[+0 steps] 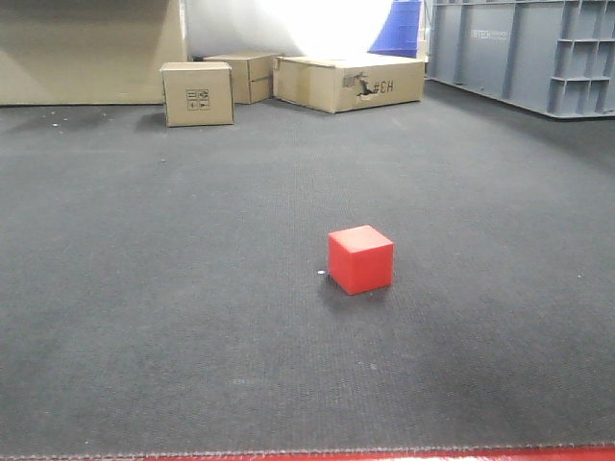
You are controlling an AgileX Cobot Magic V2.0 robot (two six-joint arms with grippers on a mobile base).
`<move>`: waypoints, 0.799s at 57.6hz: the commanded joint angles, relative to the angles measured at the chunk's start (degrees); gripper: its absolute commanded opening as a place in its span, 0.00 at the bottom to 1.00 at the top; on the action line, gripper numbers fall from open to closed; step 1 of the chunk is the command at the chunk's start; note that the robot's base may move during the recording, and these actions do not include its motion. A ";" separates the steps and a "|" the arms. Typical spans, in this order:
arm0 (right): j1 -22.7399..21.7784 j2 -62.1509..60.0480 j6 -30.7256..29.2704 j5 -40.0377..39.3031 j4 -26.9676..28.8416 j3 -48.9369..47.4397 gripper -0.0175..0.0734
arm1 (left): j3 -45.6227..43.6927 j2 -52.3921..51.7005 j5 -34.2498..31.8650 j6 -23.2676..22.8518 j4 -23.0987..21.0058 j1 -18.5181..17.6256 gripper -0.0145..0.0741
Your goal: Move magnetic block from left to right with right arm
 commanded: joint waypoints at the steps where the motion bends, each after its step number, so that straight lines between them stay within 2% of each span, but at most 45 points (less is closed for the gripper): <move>1: -0.21 0.18 -0.09 -4.36 0.25 -1.54 0.26 | 0.49 -0.72 -4.77 -0.34 -0.27 -0.09 0.02; 13: -0.21 0.23 -0.14 -6.77 0.14 -1.54 0.26 | 0.49 -0.72 -4.77 -0.34 -0.27 -0.09 0.02; 19: -2.61 -0.42 -0.14 -8.38 -1.19 -1.54 0.26 | 0.49 -0.72 -4.77 -0.34 -0.27 -0.09 0.02; 25: -8.96 -2.19 -0.14 -8.37 -3.08 -0.97 0.26 | 0.49 -0.72 -4.77 -0.34 -0.27 -0.09 0.02; 36: -24.16 -10.03 -0.14 -12.66 -4.15 6.33 0.26 | 0.49 -0.72 -4.77 -0.34 -0.27 -0.09 0.02; 46: -32.55 -18.59 -0.09 -19.89 -4.15 16.26 0.26 | 0.49 -0.72 -4.77 -0.34 -0.27 -0.09 0.02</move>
